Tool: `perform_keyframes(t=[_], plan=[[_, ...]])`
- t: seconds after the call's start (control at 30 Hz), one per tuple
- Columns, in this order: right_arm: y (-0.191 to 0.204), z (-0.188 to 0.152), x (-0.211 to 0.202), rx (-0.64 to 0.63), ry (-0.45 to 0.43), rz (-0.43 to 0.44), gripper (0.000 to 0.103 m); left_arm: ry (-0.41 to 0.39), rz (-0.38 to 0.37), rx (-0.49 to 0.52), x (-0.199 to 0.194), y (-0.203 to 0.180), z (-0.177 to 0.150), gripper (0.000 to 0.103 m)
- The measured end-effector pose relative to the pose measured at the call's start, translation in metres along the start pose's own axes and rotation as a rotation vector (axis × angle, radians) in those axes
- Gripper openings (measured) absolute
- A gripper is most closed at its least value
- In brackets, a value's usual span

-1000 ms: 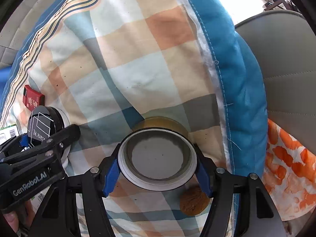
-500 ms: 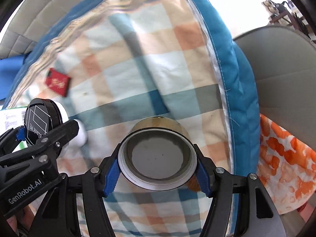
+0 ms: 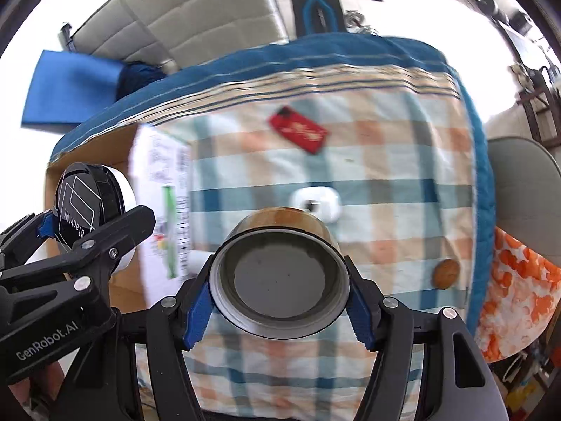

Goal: Organize rigid objects
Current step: 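Carry the tape roll and black tin into the box and release both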

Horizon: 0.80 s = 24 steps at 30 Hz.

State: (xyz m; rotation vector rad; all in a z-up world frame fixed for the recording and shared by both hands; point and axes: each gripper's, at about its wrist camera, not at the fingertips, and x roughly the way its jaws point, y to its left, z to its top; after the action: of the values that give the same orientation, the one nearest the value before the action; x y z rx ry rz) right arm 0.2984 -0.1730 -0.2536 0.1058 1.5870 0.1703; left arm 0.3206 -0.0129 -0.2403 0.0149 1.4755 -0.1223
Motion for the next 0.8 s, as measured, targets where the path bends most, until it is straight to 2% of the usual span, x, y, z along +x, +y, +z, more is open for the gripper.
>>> perform_keyframes(t=[0.23, 0.43, 0.63, 0.8], plan=[[0.114, -0.014, 0.023, -0.079, 0.002, 0.027, 0.068, -0.019, 0.028, -0.083, -0.027, 0.094, -0.033, 0.075], [0.182, -0.025, 0.04, -0.123, 0.022, 0.029, 0.068, -0.014, 0.025, -0.143, -0.028, 0.154, -0.056, 0.075], [0.217, -0.027, 0.067, -0.141, 0.048, 0.027, 0.068, 0.003, -0.003, -0.174, -0.016, 0.191, -0.067, 0.075], [0.228, -0.028, 0.106, -0.133, 0.105, 0.031, 0.068, 0.062, -0.024, -0.182, 0.013, 0.209, -0.072, 0.075]])
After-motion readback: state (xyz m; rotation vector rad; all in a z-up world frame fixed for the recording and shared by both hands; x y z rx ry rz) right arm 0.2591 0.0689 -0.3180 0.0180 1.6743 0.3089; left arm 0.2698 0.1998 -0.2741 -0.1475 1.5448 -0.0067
